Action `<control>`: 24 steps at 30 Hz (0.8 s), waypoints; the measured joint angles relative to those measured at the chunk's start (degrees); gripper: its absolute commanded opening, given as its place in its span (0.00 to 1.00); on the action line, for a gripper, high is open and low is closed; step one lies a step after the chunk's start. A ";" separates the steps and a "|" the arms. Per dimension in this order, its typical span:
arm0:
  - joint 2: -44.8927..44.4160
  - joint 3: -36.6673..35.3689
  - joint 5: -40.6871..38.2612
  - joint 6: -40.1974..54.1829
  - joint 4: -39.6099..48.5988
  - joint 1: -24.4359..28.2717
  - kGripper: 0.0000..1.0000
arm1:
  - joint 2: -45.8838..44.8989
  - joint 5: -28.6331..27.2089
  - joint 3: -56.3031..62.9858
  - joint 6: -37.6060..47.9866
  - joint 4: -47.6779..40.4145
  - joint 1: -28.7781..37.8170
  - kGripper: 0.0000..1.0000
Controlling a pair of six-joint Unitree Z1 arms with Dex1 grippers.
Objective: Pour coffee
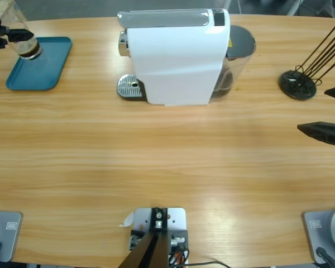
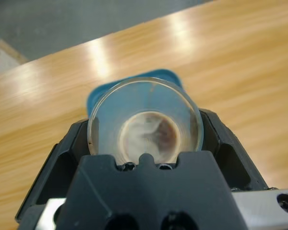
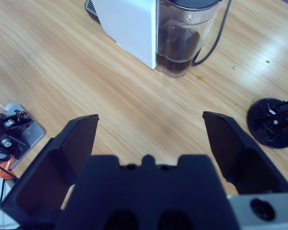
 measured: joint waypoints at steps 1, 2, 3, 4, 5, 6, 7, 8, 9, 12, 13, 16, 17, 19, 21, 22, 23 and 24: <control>1.02 -0.73 0.01 -0.17 0.00 0.38 0.36 | 0.00 0.00 0.00 0.00 0.00 0.00 1.00; 2.00 -1.44 0.02 -0.24 0.00 0.67 0.36 | -0.02 0.00 0.00 0.00 0.00 0.00 1.00; 3.06 -2.17 0.02 -0.33 0.00 0.88 0.37 | -0.03 0.00 0.00 0.00 -0.01 0.00 1.00; 3.91 -2.52 0.02 -0.41 0.00 1.04 0.37 | -0.05 0.00 0.00 0.00 -0.01 0.00 1.00; 4.57 -2.75 0.02 -0.48 0.00 1.13 0.37 | -0.07 0.00 0.00 0.00 -0.02 0.00 1.00; 5.24 -3.02 0.02 -0.50 0.00 1.17 0.36 | -0.07 0.00 0.00 0.00 -0.02 0.00 1.00; 5.95 -3.46 0.02 -0.51 0.00 1.17 0.36 | -0.07 0.00 0.00 0.00 -0.02 0.00 1.00; 6.48 -3.93 0.02 -0.52 0.00 1.17 0.37 | -0.07 0.00 0.00 0.00 -0.03 0.00 1.00; 6.90 -4.38 0.02 -0.52 0.00 1.17 0.37 | -0.07 0.00 0.00 0.00 -0.06 0.00 1.00; 8.08 -5.14 0.02 -0.52 0.00 1.17 0.37 | -0.07 0.00 0.00 0.00 -0.06 0.00 1.00; 8.54 -5.14 0.02 -0.52 0.00 1.17 0.37 | -0.07 0.00 0.00 0.00 -0.07 0.00 1.00; 9.77 -5.14 0.02 -0.54 0.00 1.17 0.37 | -0.07 0.00 0.00 0.00 -0.07 0.00 1.00; 10.16 -5.14 0.02 -0.54 0.00 1.17 0.38 | -0.07 0.00 0.00 0.00 -0.07 0.00 1.00; 10.71 -5.24 0.02 -0.54 0.00 1.17 0.45 | -0.07 0.00 0.00 0.00 -0.07 0.00 1.00; 10.72 -5.37 0.02 -0.54 0.00 1.17 0.78 | -0.07 0.00 0.00 0.00 -0.07 0.00 1.00; 10.72 -5.37 0.02 -0.54 0.00 1.17 0.93 | -0.07 0.00 0.00 0.00 -0.07 0.00 1.00; 10.72 -5.37 0.02 -0.54 0.00 1.17 0.99 | -0.07 0.00 0.00 0.00 -0.07 0.00 1.00; 10.72 -5.37 0.02 -0.54 0.00 1.17 1.00 | -0.07 0.00 0.00 0.00 -0.07 0.00 1.00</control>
